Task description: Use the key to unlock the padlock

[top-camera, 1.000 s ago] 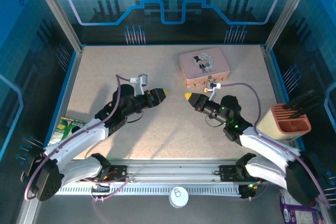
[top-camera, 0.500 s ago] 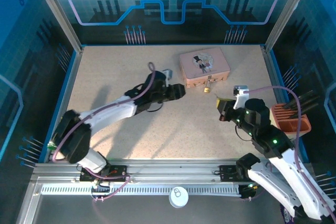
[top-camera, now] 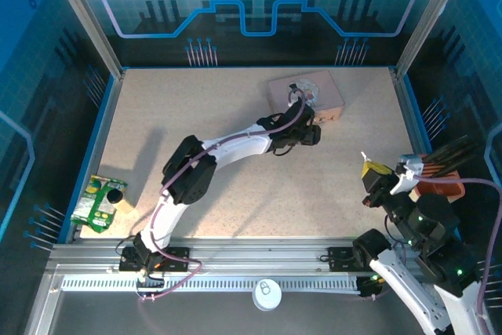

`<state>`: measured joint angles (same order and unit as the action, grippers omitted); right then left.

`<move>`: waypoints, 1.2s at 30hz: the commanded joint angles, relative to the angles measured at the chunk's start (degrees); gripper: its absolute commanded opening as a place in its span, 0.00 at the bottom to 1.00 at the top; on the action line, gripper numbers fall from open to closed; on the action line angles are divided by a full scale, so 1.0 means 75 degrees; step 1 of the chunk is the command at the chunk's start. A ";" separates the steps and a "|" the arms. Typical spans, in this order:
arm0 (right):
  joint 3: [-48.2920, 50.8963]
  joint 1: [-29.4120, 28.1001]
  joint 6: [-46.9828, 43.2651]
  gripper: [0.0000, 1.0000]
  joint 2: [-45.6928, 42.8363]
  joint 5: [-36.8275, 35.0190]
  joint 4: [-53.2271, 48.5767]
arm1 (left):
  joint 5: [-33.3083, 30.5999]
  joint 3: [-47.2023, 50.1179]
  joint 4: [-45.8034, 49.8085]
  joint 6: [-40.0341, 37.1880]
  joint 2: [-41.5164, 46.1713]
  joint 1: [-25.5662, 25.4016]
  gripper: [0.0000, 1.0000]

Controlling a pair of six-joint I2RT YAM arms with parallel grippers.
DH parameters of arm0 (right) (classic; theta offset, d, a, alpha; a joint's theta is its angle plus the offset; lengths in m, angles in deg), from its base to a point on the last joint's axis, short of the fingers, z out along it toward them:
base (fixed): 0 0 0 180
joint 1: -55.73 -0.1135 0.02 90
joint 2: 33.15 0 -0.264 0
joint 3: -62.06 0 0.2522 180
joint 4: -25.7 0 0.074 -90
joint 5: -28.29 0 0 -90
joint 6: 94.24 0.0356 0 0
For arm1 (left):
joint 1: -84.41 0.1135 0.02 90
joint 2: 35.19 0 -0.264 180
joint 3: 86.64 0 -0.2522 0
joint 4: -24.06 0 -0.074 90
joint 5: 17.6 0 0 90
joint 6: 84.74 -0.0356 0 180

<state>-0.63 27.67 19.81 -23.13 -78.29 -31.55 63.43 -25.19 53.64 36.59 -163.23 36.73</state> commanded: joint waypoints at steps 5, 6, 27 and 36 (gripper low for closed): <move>-0.0064 0.0061 -0.0276 0.00 -0.0427 -0.0218 -0.0229 | -0.0960 -0.2132 0.1332 -0.0553 -0.1520 -0.0112 0.57; -0.0038 0.0064 -0.0270 0.00 -0.0454 -0.0191 -0.0226 | -0.1135 -0.2424 0.1522 -0.0619 -0.1719 -0.0137 0.57; 0.0352 0.0049 -0.0132 0.00 -0.0574 0.0185 0.0044 | -0.1836 -0.5434 0.2755 -0.0493 -0.3979 -0.0066 0.54; 0.0418 0.0051 -0.0080 0.00 -0.0528 0.0206 0.0126 | -0.2236 -0.5354 0.2756 -0.0603 -0.3920 -0.0009 0.39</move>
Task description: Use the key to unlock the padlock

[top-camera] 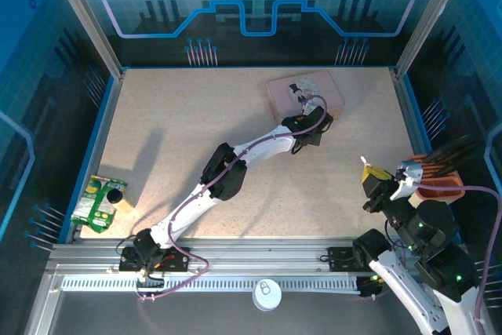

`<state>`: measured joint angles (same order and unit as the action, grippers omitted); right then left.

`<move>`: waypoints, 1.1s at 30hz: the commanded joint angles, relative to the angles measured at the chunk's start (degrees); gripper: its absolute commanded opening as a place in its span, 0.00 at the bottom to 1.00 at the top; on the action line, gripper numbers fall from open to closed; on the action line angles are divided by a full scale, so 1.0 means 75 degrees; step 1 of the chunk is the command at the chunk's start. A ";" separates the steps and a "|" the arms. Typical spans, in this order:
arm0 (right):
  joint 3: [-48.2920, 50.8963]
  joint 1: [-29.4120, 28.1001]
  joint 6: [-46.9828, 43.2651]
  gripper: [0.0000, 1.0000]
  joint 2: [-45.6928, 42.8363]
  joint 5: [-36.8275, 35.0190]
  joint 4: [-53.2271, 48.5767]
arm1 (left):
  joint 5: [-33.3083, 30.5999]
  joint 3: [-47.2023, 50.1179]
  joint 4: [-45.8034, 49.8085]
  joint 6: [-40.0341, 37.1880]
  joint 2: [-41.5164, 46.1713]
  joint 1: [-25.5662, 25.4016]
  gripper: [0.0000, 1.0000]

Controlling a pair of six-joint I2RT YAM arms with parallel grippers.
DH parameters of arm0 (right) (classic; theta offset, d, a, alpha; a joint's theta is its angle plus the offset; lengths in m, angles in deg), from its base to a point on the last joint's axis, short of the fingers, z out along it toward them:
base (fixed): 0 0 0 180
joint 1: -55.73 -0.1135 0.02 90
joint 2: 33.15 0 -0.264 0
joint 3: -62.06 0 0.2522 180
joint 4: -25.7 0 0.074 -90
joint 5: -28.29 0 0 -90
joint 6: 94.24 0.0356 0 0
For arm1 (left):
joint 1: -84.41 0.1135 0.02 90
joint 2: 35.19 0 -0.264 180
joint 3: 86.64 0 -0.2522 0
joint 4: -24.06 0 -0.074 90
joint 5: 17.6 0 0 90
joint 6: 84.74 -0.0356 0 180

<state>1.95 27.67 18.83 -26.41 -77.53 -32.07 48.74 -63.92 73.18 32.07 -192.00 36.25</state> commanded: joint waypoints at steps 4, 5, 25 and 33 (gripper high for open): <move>0.0104 0.0052 0.0123 0.00 -0.0014 0.0116 0.0207 | -0.0314 0.0439 -0.0005 0.0154 0.0273 0.0157 0.31; 0.0105 0.0054 0.0149 0.00 0.0005 0.0122 0.0197 | -0.0314 0.0687 -0.0129 0.0174 0.0424 0.0183 0.30; 0.0451 0.0049 0.1076 0.00 0.0957 0.1040 0.0805 | -0.0025 0.7271 -0.3032 0.0176 0.4193 0.1331 0.18; 0.0590 0.0051 0.1402 0.00 0.1654 0.1607 0.1307 | 0.0037 0.9699 -0.3693 0.0177 0.5738 0.1904 0.18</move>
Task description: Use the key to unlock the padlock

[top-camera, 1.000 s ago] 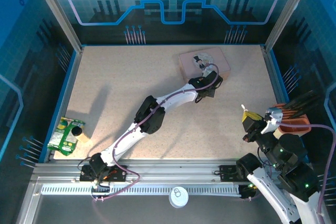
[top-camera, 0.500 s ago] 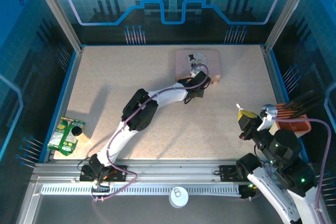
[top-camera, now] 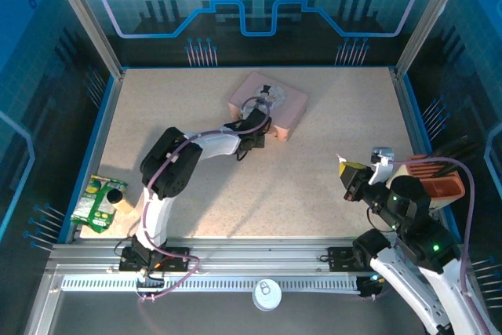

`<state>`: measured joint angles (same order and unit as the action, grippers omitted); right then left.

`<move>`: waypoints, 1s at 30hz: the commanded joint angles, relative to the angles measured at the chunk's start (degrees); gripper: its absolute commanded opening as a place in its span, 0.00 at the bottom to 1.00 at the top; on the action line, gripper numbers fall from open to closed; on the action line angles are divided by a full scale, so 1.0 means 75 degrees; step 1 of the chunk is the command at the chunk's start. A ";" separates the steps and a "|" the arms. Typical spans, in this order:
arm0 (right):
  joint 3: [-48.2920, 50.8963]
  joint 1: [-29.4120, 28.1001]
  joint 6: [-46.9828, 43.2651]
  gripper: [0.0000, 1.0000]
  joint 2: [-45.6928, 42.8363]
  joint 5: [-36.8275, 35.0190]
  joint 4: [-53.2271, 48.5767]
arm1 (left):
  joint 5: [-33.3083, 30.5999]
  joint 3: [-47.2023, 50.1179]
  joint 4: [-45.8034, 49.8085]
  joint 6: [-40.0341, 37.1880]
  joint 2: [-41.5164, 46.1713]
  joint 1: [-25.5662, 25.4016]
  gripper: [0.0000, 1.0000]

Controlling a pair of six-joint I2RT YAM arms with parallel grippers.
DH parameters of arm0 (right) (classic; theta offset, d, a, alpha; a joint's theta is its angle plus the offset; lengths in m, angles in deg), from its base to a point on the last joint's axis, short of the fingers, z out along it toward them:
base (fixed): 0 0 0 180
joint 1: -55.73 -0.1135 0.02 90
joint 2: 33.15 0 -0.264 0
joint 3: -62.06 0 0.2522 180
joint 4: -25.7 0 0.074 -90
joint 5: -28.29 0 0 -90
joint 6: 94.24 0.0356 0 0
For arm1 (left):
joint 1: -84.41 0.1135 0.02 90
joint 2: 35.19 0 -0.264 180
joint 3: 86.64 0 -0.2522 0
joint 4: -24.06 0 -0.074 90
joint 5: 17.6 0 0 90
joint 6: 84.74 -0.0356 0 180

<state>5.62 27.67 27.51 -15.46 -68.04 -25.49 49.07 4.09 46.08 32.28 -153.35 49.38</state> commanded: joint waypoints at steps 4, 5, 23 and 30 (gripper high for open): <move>0.0278 0.0028 0.0438 0.00 0.0571 0.0671 0.0738 | 0.0079 0.1626 -0.0247 0.0184 0.1231 0.0169 0.18; 0.0332 0.0014 0.0482 0.00 0.0665 0.0736 0.0829 | 0.0149 0.1882 -0.0264 0.0243 0.1405 0.0178 0.18; 0.0892 -0.0987 0.1017 0.00 0.1822 0.0257 0.1682 | 0.0169 0.1805 0.0898 0.1679 0.1353 -0.1947 0.19; 0.1404 -0.1131 0.1524 0.00 0.1986 0.0446 0.2145 | 0.0414 0.1553 0.0825 0.1649 0.1193 -0.2174 0.31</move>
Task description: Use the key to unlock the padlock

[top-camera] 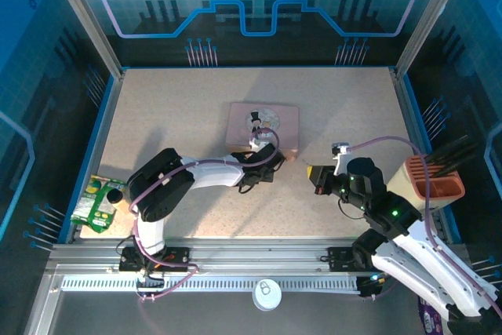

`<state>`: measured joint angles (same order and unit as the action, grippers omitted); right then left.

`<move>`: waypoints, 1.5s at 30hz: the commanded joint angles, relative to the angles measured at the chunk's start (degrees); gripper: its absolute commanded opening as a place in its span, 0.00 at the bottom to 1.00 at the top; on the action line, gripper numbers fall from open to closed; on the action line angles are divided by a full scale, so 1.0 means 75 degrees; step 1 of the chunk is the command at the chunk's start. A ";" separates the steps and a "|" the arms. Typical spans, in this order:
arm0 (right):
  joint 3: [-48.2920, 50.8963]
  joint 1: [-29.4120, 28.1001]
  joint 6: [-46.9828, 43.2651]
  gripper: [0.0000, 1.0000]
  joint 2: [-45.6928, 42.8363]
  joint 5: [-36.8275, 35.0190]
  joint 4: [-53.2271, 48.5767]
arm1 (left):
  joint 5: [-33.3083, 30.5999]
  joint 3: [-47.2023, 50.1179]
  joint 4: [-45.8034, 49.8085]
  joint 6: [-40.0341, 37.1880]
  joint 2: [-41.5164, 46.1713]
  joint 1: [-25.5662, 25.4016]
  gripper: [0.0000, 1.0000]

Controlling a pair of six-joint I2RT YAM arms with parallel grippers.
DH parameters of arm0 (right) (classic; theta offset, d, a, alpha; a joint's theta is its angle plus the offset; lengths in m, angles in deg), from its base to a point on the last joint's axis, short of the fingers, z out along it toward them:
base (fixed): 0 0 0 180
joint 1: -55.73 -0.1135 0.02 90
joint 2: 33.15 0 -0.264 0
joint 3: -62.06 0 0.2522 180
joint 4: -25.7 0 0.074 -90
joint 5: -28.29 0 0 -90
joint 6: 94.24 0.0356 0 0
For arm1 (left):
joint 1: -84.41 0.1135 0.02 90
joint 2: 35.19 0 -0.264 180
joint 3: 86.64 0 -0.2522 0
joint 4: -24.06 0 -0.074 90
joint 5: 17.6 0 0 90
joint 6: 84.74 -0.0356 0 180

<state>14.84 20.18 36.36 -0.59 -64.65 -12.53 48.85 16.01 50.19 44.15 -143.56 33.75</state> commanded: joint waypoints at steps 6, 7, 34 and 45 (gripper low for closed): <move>0.0280 -0.0182 0.0457 0.00 -0.0006 -0.0047 0.0532 | 0.0702 0.0699 -0.0610 -0.0407 0.0358 -0.0082 0.48; 0.0268 -0.0179 0.0443 0.00 0.0005 -0.0034 0.0532 | 0.0791 0.0850 -0.0840 -0.0542 0.0455 -0.0078 0.51; 0.0421 -0.1121 0.0569 0.00 0.0487 -0.0555 0.1147 | 0.3806 0.3952 -0.7104 -0.1155 0.0972 0.1607 0.55; 0.0473 -0.1398 0.0629 0.00 0.0768 -0.0640 0.1427 | 0.3625 0.3480 -0.6898 -0.1085 0.0442 0.1616 0.46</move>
<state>17.90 10.60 40.16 5.09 -68.15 -4.09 76.28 43.55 -1.51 36.28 -138.67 45.58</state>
